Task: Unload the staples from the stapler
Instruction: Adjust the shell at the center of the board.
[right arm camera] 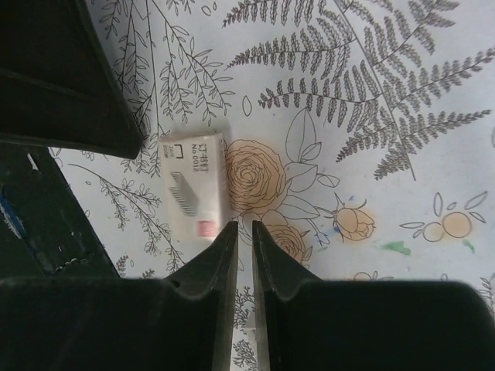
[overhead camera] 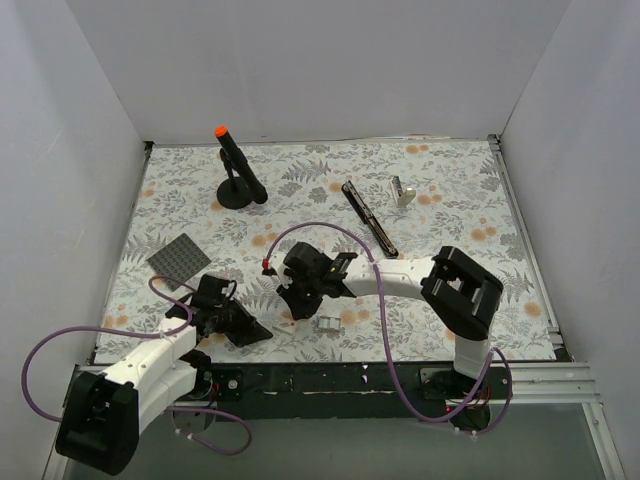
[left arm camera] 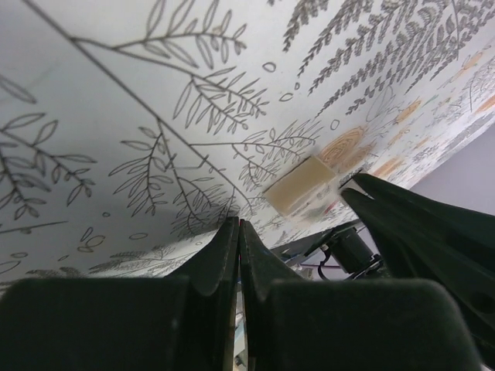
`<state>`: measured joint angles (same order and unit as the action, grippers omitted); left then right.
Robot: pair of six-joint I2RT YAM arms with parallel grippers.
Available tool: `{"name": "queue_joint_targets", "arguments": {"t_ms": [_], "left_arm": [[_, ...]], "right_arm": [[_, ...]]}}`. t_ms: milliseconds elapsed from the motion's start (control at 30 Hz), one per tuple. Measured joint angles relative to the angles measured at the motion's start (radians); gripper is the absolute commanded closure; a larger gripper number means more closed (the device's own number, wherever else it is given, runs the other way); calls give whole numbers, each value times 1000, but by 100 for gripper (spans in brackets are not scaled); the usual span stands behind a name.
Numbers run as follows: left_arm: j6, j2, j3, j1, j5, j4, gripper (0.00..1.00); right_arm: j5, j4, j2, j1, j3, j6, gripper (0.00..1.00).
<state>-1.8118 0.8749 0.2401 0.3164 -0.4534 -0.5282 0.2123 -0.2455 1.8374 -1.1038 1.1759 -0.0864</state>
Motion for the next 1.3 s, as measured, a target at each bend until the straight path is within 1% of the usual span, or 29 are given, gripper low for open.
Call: {"name": "queue_joint_targets", "arguments": {"t_ms": [100,333,933,1300], "left_arm": [[-11,25,0,8,-1,38,100],[-29,43,-4,30,2,87,100],[-53,61,-6,69,15,117,100],[-55,66,-6,73,17,121,100]], "right_arm": [[18,2,26,-1,0,-10,80],[45,13,28,-3,0,-19,81],[64,40,28,-18,0,-65,81],[63,43,39,-37,15,-76,83]]}}
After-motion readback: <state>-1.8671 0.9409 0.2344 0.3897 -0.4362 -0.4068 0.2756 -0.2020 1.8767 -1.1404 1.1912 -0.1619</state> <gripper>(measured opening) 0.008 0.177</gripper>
